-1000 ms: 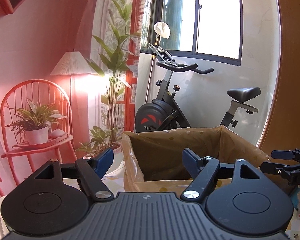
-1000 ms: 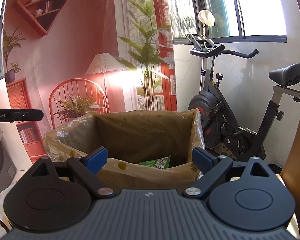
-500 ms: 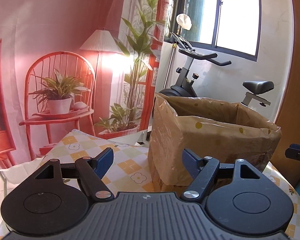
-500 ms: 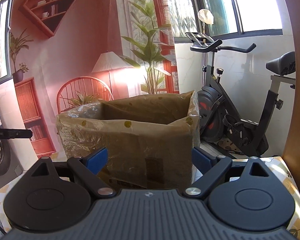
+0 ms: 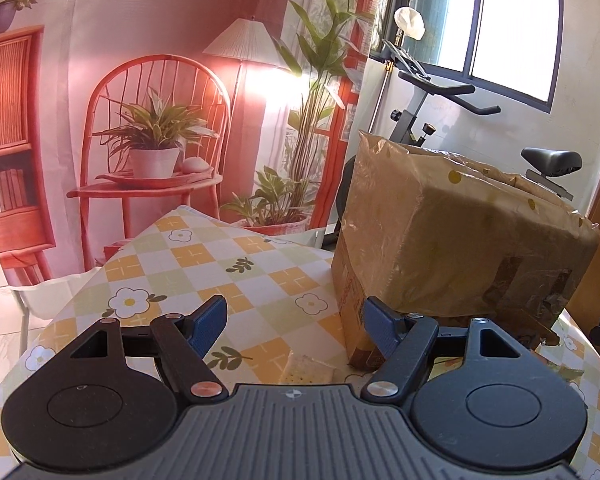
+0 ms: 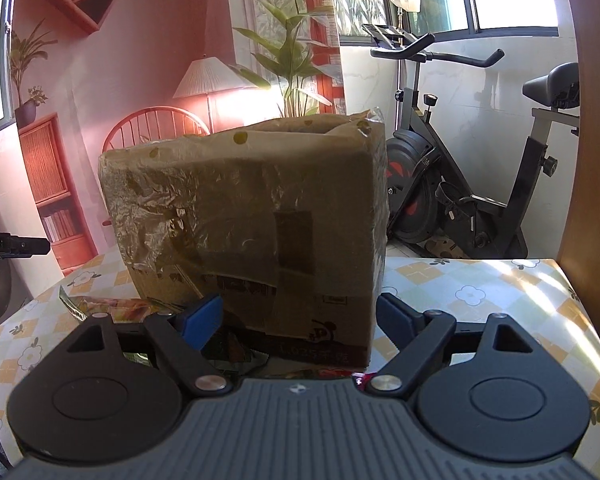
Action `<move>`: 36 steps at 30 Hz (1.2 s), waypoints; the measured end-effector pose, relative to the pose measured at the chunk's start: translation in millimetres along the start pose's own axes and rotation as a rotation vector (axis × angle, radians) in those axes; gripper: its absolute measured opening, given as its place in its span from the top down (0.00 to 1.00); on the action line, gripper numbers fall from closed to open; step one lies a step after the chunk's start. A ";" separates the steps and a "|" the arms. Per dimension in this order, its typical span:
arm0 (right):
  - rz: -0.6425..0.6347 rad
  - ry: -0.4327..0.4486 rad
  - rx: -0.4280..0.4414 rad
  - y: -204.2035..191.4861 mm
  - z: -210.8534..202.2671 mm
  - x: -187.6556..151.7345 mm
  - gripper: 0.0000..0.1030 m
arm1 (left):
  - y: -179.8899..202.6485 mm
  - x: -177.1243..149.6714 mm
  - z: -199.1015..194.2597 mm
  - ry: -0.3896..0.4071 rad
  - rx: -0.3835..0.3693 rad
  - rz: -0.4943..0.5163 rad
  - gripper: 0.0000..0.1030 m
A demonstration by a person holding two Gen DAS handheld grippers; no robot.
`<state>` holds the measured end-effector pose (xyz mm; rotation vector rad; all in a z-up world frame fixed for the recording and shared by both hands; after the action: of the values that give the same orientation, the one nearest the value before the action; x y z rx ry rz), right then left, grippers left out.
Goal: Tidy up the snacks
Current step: 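Move both grippers down in front of the box to the remaining snacks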
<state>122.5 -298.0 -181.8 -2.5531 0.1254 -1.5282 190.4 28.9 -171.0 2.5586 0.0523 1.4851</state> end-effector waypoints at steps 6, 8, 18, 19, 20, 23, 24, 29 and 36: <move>-0.003 -0.024 -0.029 5.3 0.7 -20.7 0.20 | -2.2 -18.2 -4.6 -0.019 0.026 -0.004 0.26; 0.008 -0.041 -0.035 8.5 2.3 -27.7 0.20 | -2.0 -22.4 -4.3 -0.029 0.033 -0.005 0.26; 0.041 -0.077 -0.064 25.2 4.7 -55.2 0.30 | 0.0 -30.5 -2.1 -0.047 0.067 0.014 0.26; 0.033 -0.080 -0.070 26.8 4.5 -57.6 0.30 | 0.0 -31.0 -1.3 -0.051 0.070 0.017 0.26; 0.026 -0.082 -0.074 27.6 4.2 -59.4 0.30 | 0.0 -31.2 -0.7 -0.053 0.071 0.019 0.26; 0.013 -0.097 -0.090 32.2 5.1 -67.1 0.30 | 0.7 -32.6 0.7 -0.057 0.076 0.023 0.26; 0.017 -0.104 -0.096 35.2 6.1 -70.9 0.30 | 0.2 -33.1 0.9 -0.058 0.078 0.023 0.26; 0.031 -0.128 -0.114 42.7 9.8 -83.5 0.32 | -2.8 -36.3 2.1 -0.072 0.088 0.021 0.26; 0.008 -0.163 -0.097 43.3 30.7 -84.4 0.32 | -3.2 -38.0 4.8 -0.084 0.096 0.022 0.26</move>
<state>110.1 -324.5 -277.1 -2.7361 0.1931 -1.3345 175.8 26.7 -206.5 2.7026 0.0864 1.4136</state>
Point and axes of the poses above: each gripper's, at about its wrist camera, not at the fingertips, and z roughly the way its jaws point, y to its right, x to its top, the point moved 6 cm from there along z, roughly the way its jaws point, and after that the axes turned 3 degrees about -z, right-handed, at the moved point
